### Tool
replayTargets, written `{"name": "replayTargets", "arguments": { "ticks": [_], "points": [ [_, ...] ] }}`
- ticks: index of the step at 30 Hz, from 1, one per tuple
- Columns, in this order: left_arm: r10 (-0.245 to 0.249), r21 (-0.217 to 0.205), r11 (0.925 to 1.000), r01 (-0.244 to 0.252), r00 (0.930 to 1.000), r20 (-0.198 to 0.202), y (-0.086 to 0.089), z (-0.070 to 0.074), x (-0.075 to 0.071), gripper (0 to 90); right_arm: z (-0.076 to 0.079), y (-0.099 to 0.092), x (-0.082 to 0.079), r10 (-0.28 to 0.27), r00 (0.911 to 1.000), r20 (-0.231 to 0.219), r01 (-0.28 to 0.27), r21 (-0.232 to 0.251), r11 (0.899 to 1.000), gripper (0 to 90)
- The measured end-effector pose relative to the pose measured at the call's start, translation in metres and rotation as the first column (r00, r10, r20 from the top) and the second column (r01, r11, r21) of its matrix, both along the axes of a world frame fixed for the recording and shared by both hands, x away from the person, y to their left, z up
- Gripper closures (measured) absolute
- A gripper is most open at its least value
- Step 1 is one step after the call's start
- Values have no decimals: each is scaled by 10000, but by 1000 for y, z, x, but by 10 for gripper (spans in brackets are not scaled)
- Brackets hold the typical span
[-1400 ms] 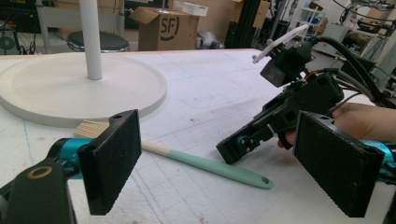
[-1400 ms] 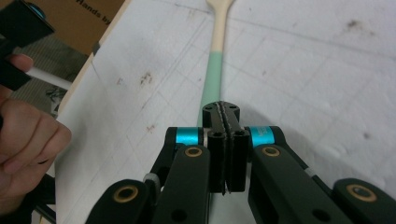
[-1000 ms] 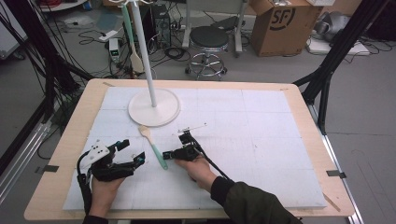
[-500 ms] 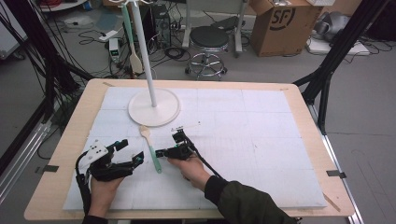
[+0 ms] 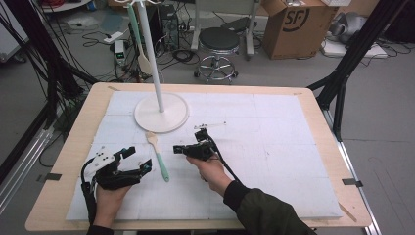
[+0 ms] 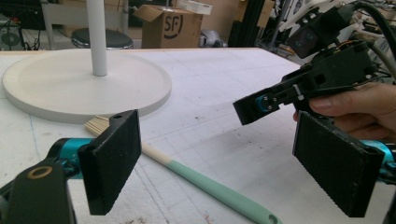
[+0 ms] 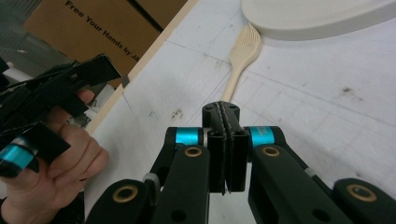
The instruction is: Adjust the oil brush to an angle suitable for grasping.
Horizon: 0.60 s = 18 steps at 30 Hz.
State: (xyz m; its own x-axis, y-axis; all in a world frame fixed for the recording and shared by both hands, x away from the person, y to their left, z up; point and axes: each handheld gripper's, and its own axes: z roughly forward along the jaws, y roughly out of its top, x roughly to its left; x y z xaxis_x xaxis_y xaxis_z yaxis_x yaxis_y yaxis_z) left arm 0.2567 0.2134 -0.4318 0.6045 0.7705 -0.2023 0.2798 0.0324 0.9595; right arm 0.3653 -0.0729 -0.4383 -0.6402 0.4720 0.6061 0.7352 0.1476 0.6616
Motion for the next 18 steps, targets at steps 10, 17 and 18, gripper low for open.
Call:
{"name": "replayTargets", "arguments": {
  "ticks": [10, 17, 18],
  "points": [
    [-6, 72, 10000, 6, 10000, 3, 0, 0, 0, 161, 5, -13, -8, 32, 9977, 682, -36, 53, 10000, 804],
    [120, 453, 9989, -95, 9985, -540, -3, -3, 6, 210, 5, -12, -8, 134, 9971, 745, -133, -27, 9999, 743],
    [265, 507, 9984, -232, 9976, -647, -4, -4, 7, 325, 5, -13, -8, 130, 9969, 773, -130, 2, 9999, 736]
  ]
}}
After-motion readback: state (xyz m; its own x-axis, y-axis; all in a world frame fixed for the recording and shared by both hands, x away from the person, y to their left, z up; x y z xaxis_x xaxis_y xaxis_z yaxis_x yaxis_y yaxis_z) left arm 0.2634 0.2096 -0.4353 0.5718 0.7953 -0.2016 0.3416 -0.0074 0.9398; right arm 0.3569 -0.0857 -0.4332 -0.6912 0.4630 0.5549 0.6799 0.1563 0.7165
